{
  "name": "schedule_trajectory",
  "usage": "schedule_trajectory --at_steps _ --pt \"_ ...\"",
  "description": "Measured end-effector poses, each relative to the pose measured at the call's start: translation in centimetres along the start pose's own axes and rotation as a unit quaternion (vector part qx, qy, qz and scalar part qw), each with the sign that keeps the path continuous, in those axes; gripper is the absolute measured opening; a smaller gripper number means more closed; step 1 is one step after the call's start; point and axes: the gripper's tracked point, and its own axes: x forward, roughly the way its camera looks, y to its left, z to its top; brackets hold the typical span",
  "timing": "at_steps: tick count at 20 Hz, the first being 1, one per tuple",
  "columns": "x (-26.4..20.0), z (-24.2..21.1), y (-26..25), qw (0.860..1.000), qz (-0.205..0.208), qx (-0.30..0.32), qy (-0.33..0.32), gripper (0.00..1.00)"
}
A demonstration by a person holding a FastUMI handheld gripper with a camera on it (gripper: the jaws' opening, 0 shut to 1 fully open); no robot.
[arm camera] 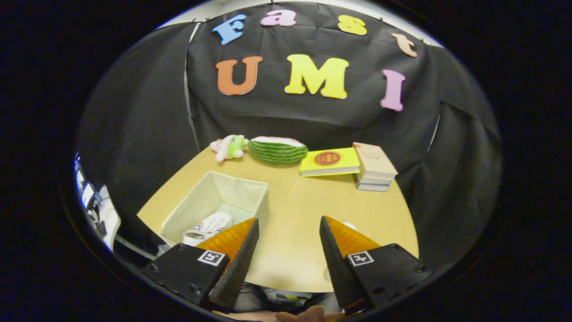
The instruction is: Open the storage box then place both shoes into the box .Put the left shoe in first, then the right shoe, with the right side of both shoes facing outward in a uniform manner.
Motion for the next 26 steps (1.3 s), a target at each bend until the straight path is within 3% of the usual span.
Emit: schedule_trajectory --at_steps 2,3,6,10,13,26 --pt "-0.4 -1.3 -3.5 0.999 -0.034 -0.01 0.003 0.85" --pt "-0.8 -2.2 -5.0 0.999 -0.043 -0.01 0.012 0.92" --pt "-0.7 -5.1 -7.7 0.998 -0.049 0.005 0.048 0.98" --pt "0.9 -8.3 -9.1 0.995 -0.011 0.038 0.091 0.99" --pt "2.6 -11.3 -11.0 0.991 -0.011 0.028 0.13 0.99" --pt "10.3 -20.9 -13.2 0.96 0.047 0.09 0.262 0.98"
